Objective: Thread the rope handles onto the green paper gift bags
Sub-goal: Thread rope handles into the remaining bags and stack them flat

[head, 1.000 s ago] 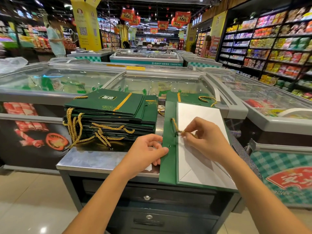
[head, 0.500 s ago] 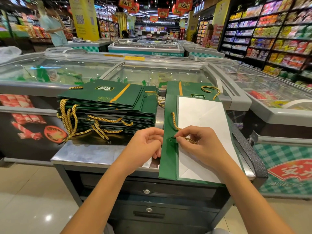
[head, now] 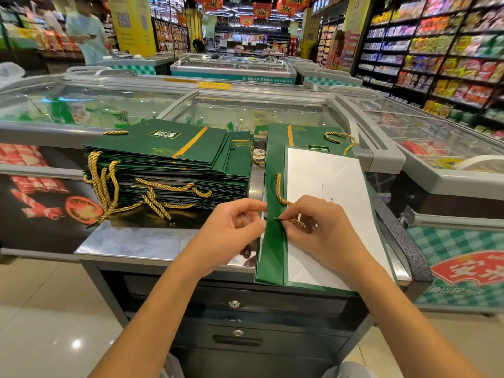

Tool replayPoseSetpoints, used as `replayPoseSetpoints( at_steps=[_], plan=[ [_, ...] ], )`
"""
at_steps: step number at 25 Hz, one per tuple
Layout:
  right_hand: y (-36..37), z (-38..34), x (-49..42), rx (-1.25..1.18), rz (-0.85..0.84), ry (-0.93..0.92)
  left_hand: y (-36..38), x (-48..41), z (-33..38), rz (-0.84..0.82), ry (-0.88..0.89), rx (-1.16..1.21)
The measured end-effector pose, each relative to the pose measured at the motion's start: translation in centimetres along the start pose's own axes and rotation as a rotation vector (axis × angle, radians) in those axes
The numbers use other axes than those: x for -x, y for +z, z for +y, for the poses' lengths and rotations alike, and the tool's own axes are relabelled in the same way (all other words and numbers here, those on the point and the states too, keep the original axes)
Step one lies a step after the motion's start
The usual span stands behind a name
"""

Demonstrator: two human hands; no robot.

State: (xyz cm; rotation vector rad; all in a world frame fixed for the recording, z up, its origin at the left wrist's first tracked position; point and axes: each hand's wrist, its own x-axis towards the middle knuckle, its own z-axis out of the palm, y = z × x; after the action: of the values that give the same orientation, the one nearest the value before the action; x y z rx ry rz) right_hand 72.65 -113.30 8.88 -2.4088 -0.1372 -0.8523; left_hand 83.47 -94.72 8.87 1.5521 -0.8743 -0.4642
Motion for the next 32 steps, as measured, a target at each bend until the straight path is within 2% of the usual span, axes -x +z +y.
replayPoseSetpoints(
  at_steps=[7,12,17,20,22,26,32],
  plan=[
    [-0.05,-0.46,0.54,0.112,0.092,-0.103,0.34,0.27,0.34,0.016,0.071,-0.043],
    [-0.28,-0.33,0.58,0.075,0.095,-0.134,0.45,0.34,0.39,0.03,0.082,-0.061],
    [-0.23,-0.33,0.26,-0.31,0.066,0.033,0.46,0.44,0.43,0.038,0.093,-0.077],
    [-0.33,-0.3,0.34,-0.36,0.059,0.061,0.45,0.41,0.37,0.041,0.103,-0.096],
    [-0.38,-0.48,0.36,-0.318,0.056,0.032,0.51,0.4,0.36,0.046,0.118,-0.121],
    [0.04,-0.48,0.52,0.02,-0.009,-0.169,0.68,0.58,0.35,0.047,0.147,-0.134],
    [0.29,-0.46,0.46,0.048,-0.021,-0.174,0.87,0.14,0.17,0.091,0.076,-0.118]
  ],
)
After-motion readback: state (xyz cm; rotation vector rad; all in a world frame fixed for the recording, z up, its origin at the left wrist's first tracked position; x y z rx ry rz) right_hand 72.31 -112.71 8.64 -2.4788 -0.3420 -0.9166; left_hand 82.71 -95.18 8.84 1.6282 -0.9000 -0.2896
